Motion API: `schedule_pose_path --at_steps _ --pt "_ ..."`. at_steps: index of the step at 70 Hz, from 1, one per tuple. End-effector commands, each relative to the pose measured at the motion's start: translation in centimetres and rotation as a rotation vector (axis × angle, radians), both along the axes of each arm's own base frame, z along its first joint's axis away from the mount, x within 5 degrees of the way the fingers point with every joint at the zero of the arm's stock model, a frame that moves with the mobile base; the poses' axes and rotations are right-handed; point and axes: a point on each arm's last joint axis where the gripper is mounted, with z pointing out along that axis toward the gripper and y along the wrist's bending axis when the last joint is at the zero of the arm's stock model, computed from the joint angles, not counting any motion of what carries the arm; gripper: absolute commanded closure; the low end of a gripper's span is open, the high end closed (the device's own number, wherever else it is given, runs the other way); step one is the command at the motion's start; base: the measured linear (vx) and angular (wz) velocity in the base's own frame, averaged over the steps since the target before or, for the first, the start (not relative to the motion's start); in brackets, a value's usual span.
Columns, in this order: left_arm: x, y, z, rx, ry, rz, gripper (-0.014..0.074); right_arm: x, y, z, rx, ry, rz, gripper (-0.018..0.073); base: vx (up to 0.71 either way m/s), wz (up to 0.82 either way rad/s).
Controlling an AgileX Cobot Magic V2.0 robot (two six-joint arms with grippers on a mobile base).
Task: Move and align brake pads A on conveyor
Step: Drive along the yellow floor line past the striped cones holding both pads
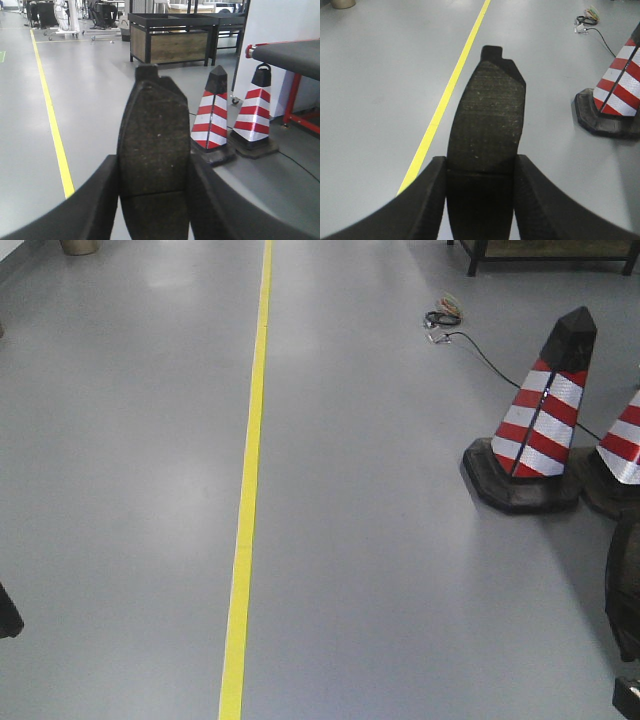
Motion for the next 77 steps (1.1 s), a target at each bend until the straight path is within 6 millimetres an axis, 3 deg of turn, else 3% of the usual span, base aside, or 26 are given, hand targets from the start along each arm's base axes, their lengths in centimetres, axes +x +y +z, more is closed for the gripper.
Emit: schedule_pose_path --at_steps 1,77 --pt "0.01 0.02 1.81 -0.055 -0.112 0.002 0.0594 0.33 0.05 1.79 0.015 -0.122 0.003 0.0524 0.6 0.01" --pt "0.01 0.02 1.8 -0.055 -0.111 0.002 0.0594 0.33 0.05 1.79 0.015 -0.122 0.003 0.0524 0.53 -0.1"
